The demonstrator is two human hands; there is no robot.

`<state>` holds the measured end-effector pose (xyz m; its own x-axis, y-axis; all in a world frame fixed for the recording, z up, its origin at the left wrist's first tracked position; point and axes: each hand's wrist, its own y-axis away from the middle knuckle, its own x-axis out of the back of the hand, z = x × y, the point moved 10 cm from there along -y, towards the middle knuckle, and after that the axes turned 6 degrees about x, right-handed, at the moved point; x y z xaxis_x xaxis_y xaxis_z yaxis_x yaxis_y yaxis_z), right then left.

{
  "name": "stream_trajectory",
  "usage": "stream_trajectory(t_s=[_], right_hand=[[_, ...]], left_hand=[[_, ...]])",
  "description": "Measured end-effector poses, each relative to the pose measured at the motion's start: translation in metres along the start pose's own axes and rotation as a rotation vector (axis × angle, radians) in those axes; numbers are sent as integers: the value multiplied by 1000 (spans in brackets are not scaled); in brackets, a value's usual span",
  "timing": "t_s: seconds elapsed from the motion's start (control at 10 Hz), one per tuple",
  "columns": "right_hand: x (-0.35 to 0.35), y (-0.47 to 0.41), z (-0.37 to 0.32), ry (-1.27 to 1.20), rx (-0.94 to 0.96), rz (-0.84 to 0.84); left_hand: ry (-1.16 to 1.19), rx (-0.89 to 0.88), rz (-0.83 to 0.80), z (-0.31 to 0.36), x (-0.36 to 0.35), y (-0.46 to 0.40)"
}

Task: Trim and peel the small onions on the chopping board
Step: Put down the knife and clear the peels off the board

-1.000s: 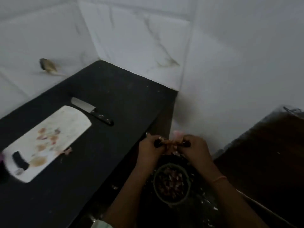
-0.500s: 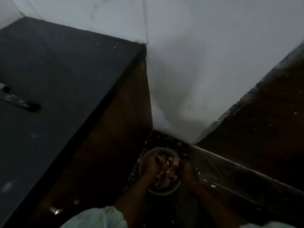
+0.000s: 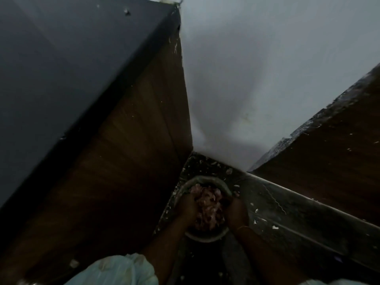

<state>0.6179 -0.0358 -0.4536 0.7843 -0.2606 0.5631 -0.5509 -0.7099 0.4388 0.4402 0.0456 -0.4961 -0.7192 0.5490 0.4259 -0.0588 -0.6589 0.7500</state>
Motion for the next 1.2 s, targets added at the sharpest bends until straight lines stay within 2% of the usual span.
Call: stream_trajectory(t_s=[0.1, 0.2, 0.3, 0.4, 0.5, 0.7, 0.8, 0.9, 1.0, 1.1, 1.2], right_hand=[[7, 9, -13, 4, 17, 10], [12, 19, -33, 2, 14, -47], [15, 35, -62, -41, 7, -174], [37, 51, -102, -126, 61, -116], [74, 76, -160, -220, 113, -45], [145, 133, -300, -376, 276, 103], [140, 165, -373, -347, 431, 76], [100, 203, -440, -280, 581, -25], [36, 252, -495, -206, 756, -154], [-31, 299, -527, -103, 891, -308], [-93, 338, -539, 35, 1052, -434]], left_hand=[[-340, -37, 91, 29, 28, 36], [-378, -80, 144, 49, 49, 61], [-428, -127, 116, 65, 51, 86], [-366, -185, 26, 92, 49, 127], [-295, -323, 42, 141, 67, 178], [-38, -570, 280, 236, 172, 294], [77, -658, 490, 243, 247, 343], [197, -698, 731, 211, 334, 386], [271, -634, 994, 138, 423, 419], [374, -437, 1143, 43, 492, 432], [394, -201, 1184, -45, 536, 431]])
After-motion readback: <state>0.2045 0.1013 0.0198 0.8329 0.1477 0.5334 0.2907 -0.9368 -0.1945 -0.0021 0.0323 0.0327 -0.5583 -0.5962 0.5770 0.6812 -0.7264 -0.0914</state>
